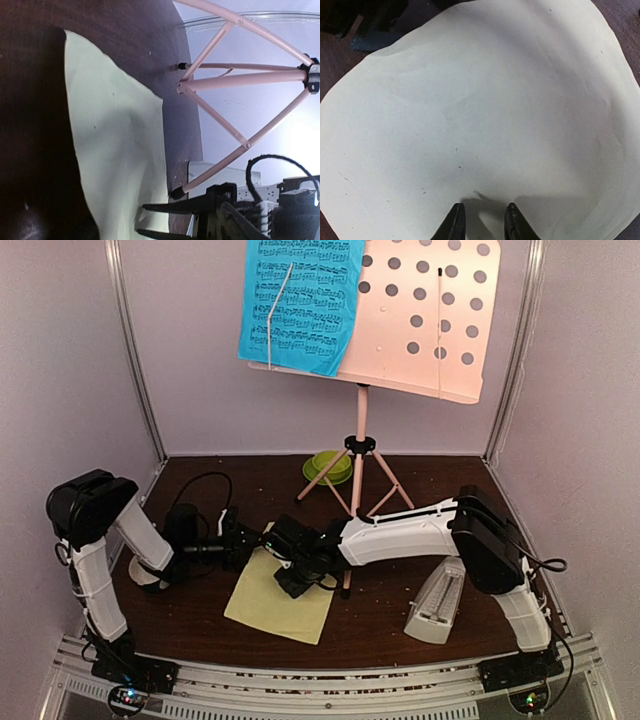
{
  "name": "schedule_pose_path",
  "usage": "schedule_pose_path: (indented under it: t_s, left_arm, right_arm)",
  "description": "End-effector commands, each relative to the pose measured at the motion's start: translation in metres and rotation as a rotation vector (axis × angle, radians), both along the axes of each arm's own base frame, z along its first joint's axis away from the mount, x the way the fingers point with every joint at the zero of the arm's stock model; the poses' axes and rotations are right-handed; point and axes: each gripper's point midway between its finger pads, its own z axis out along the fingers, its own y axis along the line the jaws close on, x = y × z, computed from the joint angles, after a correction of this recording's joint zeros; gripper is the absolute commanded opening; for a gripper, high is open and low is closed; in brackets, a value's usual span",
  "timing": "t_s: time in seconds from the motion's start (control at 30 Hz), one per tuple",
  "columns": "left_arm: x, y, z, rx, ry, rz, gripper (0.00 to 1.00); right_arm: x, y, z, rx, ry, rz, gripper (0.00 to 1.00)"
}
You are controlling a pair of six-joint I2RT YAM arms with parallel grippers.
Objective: Set up the instrument practice props
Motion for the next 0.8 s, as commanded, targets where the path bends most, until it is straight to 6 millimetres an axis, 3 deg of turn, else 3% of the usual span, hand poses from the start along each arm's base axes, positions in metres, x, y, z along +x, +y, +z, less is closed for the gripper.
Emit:
schedule_pose_path:
  t_s: [0.0, 0.23, 0.4, 0.6, 0.7, 0.77]
  left_arm:
    - [0.023, -0.011, 0.041, -0.099, -0.168, 0.002, 0.65]
    - [0.015, -0.011, 0.035, -0.052, -0.158, -0.026, 0.26]
    - [0.006, -0.011, 0.019, 0.046, -0.135, -0.06, 0.24]
    - [0.003, -0.006, -0.007, 0.171, -0.102, -0.085, 0.23]
    - [0.006, -0.005, -0.003, 0.183, -0.115, -0.075, 0.02]
    - [0.007, -0.003, 0.014, 0.196, -0.145, -0.064, 0.0]
  right_arm:
    - [-0.015, -0.017, -0.013, -0.067, 0.029, 0.035, 0.28]
    - [-0.012, -0.015, -0.001, -0.038, 0.007, 0.035, 0.3]
    - [-0.006, -0.003, 0.015, 0.008, -0.019, 0.032, 0.31]
    - [-0.005, -0.001, 0.02, 0.018, -0.028, 0.034, 0.32]
    - [-0.003, -0.001, 0.029, 0.026, -0.042, 0.032, 0.33]
    - [0.0, 0.0, 0.045, 0.048, -0.063, 0.026, 0.37]
